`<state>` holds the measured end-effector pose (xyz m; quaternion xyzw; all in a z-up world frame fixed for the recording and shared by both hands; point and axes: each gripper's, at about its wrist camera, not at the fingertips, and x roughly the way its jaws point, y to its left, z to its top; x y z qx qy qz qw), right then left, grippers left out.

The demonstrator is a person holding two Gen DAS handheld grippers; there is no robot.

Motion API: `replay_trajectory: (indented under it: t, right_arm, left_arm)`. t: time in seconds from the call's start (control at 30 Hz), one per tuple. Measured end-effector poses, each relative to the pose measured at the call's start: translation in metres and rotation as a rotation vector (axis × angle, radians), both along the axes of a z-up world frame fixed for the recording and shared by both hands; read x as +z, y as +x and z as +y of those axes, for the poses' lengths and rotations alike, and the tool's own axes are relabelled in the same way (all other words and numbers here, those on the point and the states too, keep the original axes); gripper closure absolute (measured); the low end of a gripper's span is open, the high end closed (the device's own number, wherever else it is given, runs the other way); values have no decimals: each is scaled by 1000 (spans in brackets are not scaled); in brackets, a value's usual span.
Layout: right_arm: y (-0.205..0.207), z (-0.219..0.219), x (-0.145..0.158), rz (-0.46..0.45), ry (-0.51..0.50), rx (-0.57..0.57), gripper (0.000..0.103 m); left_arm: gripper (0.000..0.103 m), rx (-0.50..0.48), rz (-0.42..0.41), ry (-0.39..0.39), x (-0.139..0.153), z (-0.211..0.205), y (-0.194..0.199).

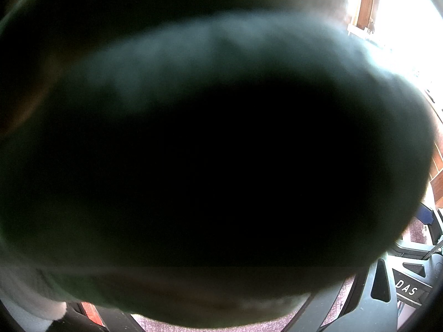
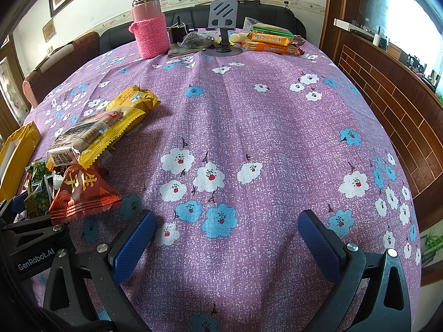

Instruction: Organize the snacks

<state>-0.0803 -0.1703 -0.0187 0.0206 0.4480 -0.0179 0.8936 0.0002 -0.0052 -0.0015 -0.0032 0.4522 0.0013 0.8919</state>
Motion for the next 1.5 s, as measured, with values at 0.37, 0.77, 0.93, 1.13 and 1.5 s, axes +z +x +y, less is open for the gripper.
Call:
replay_trajectory:
  t: [0.37,0.77,0.93,1.13,1.5]
  right_arm:
    - [0,0,0,0,0,0,0]
    - [0,0,0,0,0,0,0]
    - [0,0,0,0,0,0,0]
    - [0,0,0,0,0,0,0]
    - [0,0,0,0,0,0,0]
  left_arm:
    - [0,-1,0,6,-2,-5,0]
    - [0,0,-1,2,-4,-10,0]
    - [0,2,-1,2,-4,-12,-1]
    - [0,2,-1,2,-4,-12,-1]
    - [0,2,-1,1,-4,-11,0]
